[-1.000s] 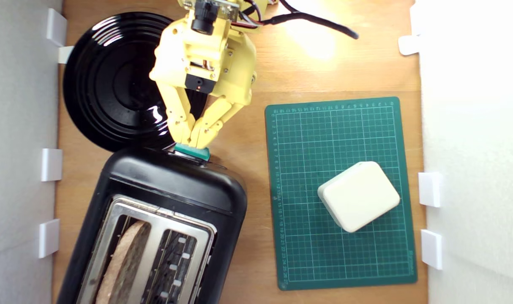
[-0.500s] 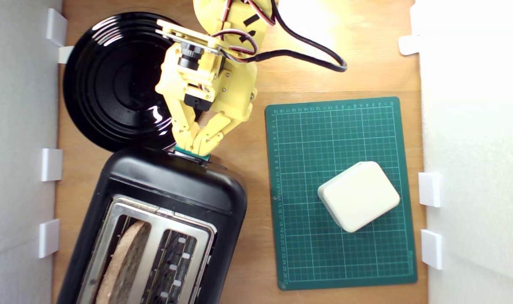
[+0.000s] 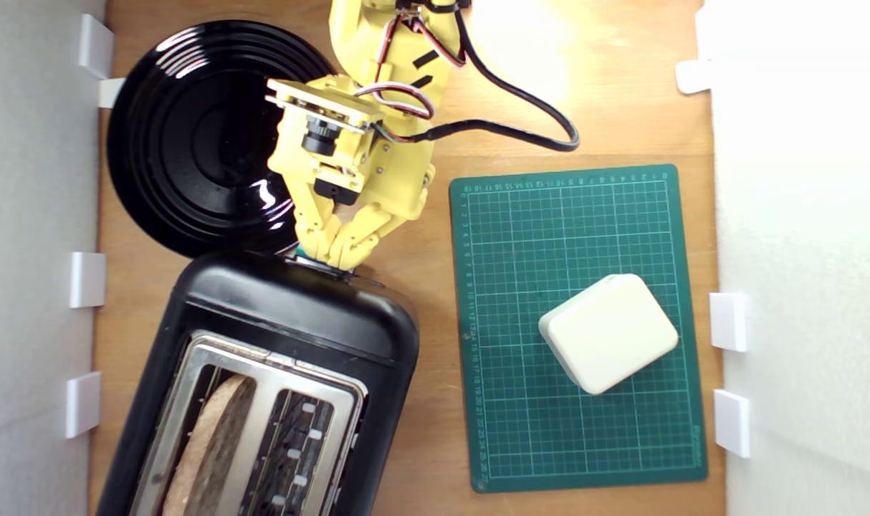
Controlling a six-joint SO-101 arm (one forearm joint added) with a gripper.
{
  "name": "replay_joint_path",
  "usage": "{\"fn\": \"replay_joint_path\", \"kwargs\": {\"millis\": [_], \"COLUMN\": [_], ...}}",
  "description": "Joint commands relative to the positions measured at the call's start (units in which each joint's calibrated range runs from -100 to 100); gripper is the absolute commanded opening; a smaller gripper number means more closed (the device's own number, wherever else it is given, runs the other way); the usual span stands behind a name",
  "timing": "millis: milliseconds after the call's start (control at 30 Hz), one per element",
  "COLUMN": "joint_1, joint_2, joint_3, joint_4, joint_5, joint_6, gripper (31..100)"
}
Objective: Start toaster
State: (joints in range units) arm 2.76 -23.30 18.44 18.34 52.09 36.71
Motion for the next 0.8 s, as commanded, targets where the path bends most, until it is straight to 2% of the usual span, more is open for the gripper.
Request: {"fn": "replay_joint_path", "kwargs": {"millis": [0,233,500,767], "joint_1": [0.3,0.5,3.8,4.4], "joint_2": [0.8,3.7,5.9,7.0], "joint_3": [-2.9,-2.7,-2.6,2.0], "joint_4": [-0.2,-0.1,-0.1,0.5], "joint_5": [-0.1,-0.1,-0.2,-0.4], "joint_6": [-0.2,0.0,1.1,1.7], "gripper": [31.4,31.4,31.4,31.4]}}
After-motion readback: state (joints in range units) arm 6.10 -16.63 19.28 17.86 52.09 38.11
